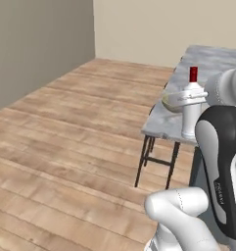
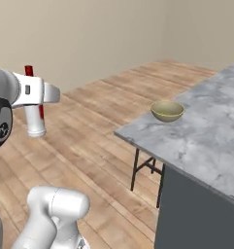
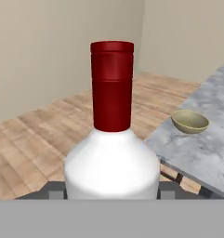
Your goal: There is a bowl on the dining counter. Grab a lemon wedge from the fridge and place it in the bowl. Then get the liquor bottle and glass cup from the cabinet and place them next to the bowl.
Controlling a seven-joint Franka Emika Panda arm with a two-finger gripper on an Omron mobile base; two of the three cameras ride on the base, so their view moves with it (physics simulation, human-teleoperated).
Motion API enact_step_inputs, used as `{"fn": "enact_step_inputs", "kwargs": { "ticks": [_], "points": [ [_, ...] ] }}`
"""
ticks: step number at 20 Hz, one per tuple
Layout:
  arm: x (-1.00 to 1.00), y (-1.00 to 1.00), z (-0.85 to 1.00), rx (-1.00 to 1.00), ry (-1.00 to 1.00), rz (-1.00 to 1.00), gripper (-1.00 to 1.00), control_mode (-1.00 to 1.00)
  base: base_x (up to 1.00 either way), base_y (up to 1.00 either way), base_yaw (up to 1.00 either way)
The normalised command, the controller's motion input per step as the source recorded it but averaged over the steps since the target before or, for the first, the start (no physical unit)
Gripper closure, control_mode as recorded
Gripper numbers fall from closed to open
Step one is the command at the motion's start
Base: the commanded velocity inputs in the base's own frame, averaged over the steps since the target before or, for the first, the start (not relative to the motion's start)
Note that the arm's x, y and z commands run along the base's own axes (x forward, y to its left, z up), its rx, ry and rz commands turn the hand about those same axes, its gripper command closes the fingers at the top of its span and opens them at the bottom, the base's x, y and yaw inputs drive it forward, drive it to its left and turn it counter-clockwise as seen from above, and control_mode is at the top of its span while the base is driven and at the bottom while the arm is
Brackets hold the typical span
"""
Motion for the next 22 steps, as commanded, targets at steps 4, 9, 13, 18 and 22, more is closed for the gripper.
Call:
{"fn": "enact_step_inputs", "kwargs": {
  "ticks": [4,9,13,18,22],
  "points": [
    [0.0,0.0,0.0,0.0,0.0,0.0,1.0,1.0,0.56,0.43,-0.55],
    [0.0,0.0,0.0,0.0,0.0,0.0,1.0,1.0,0.63,0.34,-0.56],
    [0.0,0.0,0.0,0.0,0.0,0.0,1.0,1.0,0.66,0.39,-0.57],
    [0.0,0.0,0.0,0.0,0.0,0.0,1.0,1.0,0.66,0.41,-0.52],
    [0.0,0.0,0.0,0.0,0.0,0.0,1.0,1.0,0.68,0.35,-0.42]
  ]
}}
